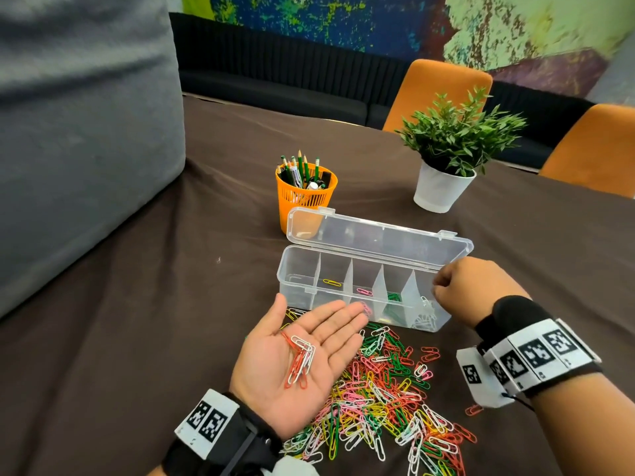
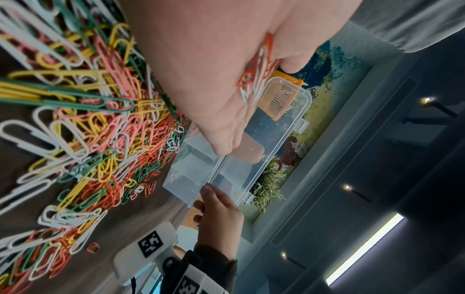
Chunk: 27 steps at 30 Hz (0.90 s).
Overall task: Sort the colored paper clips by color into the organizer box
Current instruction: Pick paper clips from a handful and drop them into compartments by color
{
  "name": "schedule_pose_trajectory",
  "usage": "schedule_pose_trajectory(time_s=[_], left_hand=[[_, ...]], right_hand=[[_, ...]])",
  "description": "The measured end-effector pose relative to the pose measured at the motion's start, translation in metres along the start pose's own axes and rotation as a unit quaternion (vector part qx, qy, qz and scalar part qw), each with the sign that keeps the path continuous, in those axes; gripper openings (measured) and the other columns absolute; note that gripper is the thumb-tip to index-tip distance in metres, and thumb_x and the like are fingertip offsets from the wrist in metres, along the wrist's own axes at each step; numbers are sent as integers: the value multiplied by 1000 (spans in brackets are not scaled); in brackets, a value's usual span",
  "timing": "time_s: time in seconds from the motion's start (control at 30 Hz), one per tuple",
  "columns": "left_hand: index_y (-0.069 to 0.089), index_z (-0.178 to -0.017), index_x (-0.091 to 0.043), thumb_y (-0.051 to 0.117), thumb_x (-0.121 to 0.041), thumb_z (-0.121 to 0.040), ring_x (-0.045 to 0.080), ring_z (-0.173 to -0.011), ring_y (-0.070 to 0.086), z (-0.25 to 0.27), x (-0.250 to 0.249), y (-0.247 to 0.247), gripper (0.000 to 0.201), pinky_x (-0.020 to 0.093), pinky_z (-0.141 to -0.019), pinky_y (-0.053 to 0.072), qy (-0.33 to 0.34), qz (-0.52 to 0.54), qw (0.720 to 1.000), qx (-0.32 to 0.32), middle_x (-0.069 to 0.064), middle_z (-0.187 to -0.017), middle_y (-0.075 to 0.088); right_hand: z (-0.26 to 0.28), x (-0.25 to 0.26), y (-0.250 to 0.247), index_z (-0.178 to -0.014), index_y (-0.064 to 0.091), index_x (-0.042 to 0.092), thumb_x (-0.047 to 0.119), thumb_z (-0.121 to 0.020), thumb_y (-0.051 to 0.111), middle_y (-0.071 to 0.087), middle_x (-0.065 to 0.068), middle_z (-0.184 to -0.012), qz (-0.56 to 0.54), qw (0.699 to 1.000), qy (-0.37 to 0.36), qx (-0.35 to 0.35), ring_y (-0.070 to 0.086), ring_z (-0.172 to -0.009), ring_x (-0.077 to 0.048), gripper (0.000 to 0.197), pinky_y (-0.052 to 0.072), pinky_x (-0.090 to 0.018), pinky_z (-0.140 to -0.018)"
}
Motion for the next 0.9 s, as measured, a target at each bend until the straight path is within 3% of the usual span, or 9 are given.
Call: schedule_pose_trajectory(time_s=[0.1,0.2,0.27,0.37,0.47,0.57,0.67,0.77,0.9], left_hand=[[55,-127,15,39,-60,-96,47,-129,51,-1,-1,-1,83,60,-107,35,-3,-4,1000,-3,34,-139,51],[56,-127,15,39,-61,-95,45,-131,50,-1,0,-1,84,57,-111,34,-3,-8,1000,-16,32,-140,51],[58,-125,16,39,-61,-96,42,-131,50,0,2,-1,85,51,-113,38,-4,-7,1000,-9,30,-139,51],[56,-125,15,44,-57,-97,43,-119,56,5,3,3,78,51,-102,48,-24,14,999,38,32,-121,58],[52,-125,20,39,-57,-98,46,-111,60,10,-2,6,82,51,-93,51,-19,24,996,89,36,-116,58],[53,-124,17,32,-63,-99,43,-118,56,7,-2,0,86,48,-104,45,-6,15,997,70,32,-124,54],[59,-118,18,30,-63,-100,42,-118,59,4,1,-1,87,46,-106,42,2,28,996,80,34,-124,57],[57,-122,15,36,-63,-98,35,-111,59,2,1,-1,85,45,-105,43,6,37,997,73,30,-127,55],[55,-129,16,41,-62,-95,39,-126,53,0,1,-2,86,54,-113,37,13,28,999,38,29,-131,56]], right_hand=[[18,19,-11,-85,71,28,28,-84,54,73,5,-84,-1,998,-35,-48,65,-77,-22,17,54,-31,-72],[57,64,-17,-98,71,34,31,-86,60,71,15,-90,-88,982,-153,-71,62,-78,-7,16,49,-22,-75],[86,99,-13,-104,70,37,33,-85,62,64,20,-89,-139,958,-249,-11,53,-74,4,22,42,-15,-72],[106,129,3,-116,63,42,39,-83,62,56,15,-98,-142,929,-336,66,53,-90,1,34,44,-20,-81],[105,134,8,-107,67,36,37,-85,64,55,13,-96,-157,927,-337,56,54,-91,-4,22,46,-25,-84],[101,131,9,-90,66,28,30,-85,67,60,13,-88,-185,924,-332,48,55,-84,-6,6,47,-26,-79],[96,124,8,-90,63,28,23,-84,70,66,11,-81,-228,920,-316,50,61,-78,-5,10,50,-26,-74],[90,117,4,-86,65,23,6,-83,71,70,2,-76,-344,895,-274,75,67,-68,-9,18,55,-25,-68],[71,108,2,-82,66,19,-2,-83,67,69,0,-72,-366,894,-253,56,65,-66,-12,20,54,-26,-64]])
Point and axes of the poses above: each hand's wrist, its own z-axis away from the middle knuckle, its own y-axis out of the palm, x = y × z, the point moved 2 cm from there along -z, towards the middle knuckle
